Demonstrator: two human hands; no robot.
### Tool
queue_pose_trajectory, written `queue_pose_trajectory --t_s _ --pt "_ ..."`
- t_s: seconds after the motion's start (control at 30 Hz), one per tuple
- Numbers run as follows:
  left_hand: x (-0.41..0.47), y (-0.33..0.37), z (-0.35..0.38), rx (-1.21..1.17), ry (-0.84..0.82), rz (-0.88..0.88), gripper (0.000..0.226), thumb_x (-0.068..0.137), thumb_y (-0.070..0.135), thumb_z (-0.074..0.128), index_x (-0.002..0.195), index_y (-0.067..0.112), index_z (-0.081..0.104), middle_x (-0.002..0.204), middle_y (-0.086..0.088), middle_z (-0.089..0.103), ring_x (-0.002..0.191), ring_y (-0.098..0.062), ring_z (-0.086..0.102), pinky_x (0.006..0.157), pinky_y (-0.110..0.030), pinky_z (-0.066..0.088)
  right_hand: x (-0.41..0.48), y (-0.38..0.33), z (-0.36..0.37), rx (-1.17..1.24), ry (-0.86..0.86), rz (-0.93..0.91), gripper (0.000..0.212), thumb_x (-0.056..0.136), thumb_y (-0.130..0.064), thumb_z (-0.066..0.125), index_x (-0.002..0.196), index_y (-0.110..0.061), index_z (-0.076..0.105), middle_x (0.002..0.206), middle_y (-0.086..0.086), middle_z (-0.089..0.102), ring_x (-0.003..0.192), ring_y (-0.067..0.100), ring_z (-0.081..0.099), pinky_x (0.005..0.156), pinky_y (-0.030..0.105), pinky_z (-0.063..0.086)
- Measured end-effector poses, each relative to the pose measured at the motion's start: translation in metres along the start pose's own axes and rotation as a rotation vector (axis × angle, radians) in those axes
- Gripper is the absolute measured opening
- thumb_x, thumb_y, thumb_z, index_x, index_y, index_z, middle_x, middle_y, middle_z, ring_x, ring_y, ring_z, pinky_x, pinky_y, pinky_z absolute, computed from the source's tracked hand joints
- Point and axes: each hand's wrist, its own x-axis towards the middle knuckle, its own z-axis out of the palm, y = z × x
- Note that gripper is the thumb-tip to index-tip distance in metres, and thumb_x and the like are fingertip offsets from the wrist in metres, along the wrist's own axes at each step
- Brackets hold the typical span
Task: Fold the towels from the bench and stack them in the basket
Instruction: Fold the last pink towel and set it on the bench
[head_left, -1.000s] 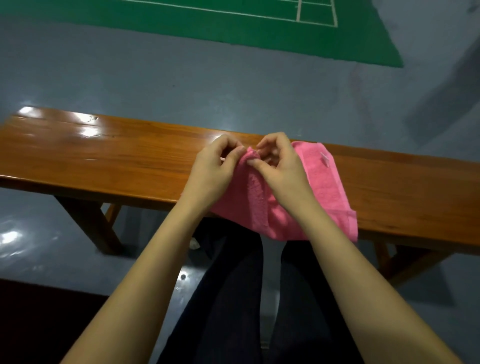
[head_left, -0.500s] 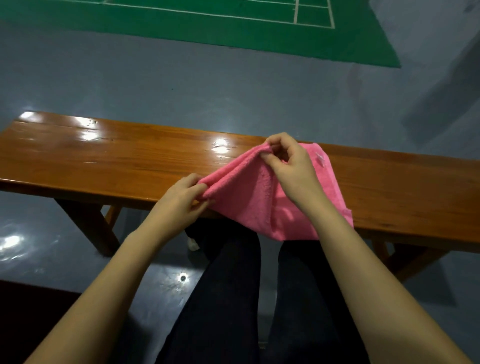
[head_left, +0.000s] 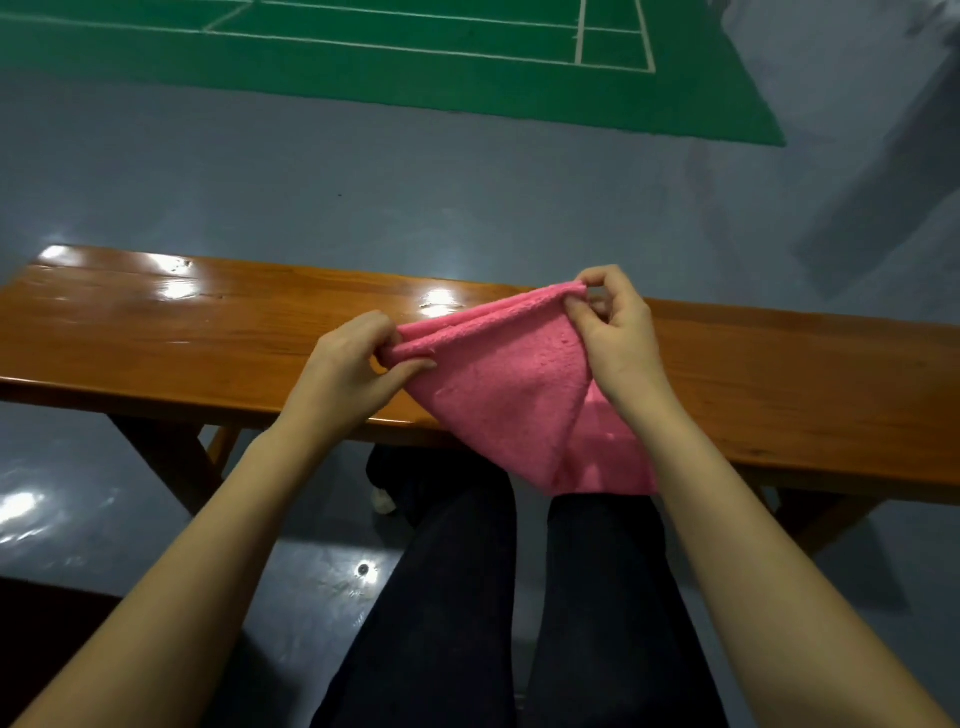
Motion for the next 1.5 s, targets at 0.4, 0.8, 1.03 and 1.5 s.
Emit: queue_pose_trajectory --t_s 0.4,0.8,1.03,1.5 --pt "0.060 0.077 -0.047 -0.476 -0.042 -0.122 0.008 0.078 0.022 0.060 0.084 0.017 0.059 0.079 0.006 0.055 0.071 -0.005 0.050 0.064 -0.012 0.040 -0.004 -0.077 -0.041 0.033 0.250 -0.157 0.005 0.097 -0.014 0.050 0.094 -0.018 0.048 0.096 0.002 0.054 0.086 0.005 0.051 0.079 0.024 0.043" --pt "0.047 0.134 -0.085 -0.833 0.196 -0.221 0.011 0.090 0.017 0.061 0.082 0.018 0.068 0.066 0.012 0.066 0.061 -0.003 0.058 0.054 -0.018 0.046 -0.039 -0.135 -0.064 0.218 0.170 -0.235 0.009 0.099 -0.017 0.049 0.097 -0.017 0.057 0.080 -0.005 0.061 0.064 -0.002 0.057 0.061 0.015 0.047" --pt "0.057 0.120 -0.077 -0.762 0.182 -0.266 0.013 0.091 0.011 0.059 0.087 0.020 0.068 0.071 0.012 0.070 0.067 -0.001 0.063 0.060 -0.017 0.049 -0.019 -0.120 -0.055 0.134 0.167 -0.129 0.014 0.098 -0.017 0.050 0.089 -0.022 0.059 0.084 0.000 0.061 0.075 0.010 0.057 0.064 0.021 0.047" --pt "0.111 0.113 -0.078 -0.705 0.141 -0.147 0.018 0.095 0.015 0.054 0.095 0.029 0.065 0.089 0.010 0.069 0.083 -0.004 0.062 0.077 -0.022 0.050 0.025 -0.135 -0.064 0.162 0.244 -0.186 0.013 0.099 -0.016 0.047 0.091 -0.020 0.057 0.088 -0.003 0.060 0.080 0.005 0.055 0.069 0.018 0.046"
